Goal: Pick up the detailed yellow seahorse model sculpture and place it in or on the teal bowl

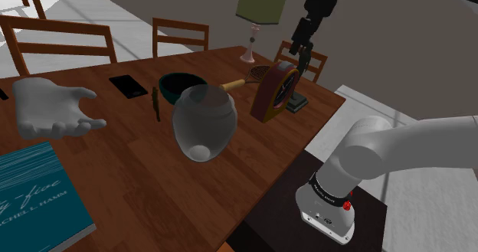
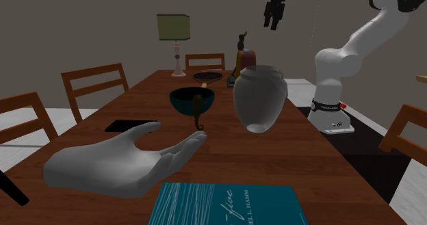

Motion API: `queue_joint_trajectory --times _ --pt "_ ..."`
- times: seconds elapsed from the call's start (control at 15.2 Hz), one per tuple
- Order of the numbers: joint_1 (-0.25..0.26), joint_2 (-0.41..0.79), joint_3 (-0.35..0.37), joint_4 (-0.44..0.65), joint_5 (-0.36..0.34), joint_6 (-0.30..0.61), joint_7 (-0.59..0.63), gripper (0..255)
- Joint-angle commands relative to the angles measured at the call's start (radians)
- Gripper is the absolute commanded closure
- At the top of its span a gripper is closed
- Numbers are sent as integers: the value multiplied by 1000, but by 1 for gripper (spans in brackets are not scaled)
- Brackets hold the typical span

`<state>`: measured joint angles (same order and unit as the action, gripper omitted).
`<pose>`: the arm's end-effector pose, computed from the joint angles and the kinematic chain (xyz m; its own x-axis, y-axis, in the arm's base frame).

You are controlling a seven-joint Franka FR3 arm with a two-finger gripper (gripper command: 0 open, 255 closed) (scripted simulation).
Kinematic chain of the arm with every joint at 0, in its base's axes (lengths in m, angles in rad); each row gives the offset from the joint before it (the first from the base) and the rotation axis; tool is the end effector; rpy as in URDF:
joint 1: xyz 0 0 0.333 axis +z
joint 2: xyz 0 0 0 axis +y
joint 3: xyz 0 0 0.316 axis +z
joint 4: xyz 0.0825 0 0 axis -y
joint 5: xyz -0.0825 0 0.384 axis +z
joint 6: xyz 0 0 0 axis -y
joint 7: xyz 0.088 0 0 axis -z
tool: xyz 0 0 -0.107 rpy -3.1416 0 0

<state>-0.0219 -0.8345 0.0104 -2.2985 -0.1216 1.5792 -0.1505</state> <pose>0.2937 -0.0150 0.6340 0.9862 0.1359 0.0943 0.1215 -0.9821 0.1440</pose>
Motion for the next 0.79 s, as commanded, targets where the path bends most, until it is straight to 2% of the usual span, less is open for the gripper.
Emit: queue_joint_trajectory --times 0.0,0.73 --pt "0 0 0 0 0 0 0 0" --pt "28 262 153 12 100 232 231 0"
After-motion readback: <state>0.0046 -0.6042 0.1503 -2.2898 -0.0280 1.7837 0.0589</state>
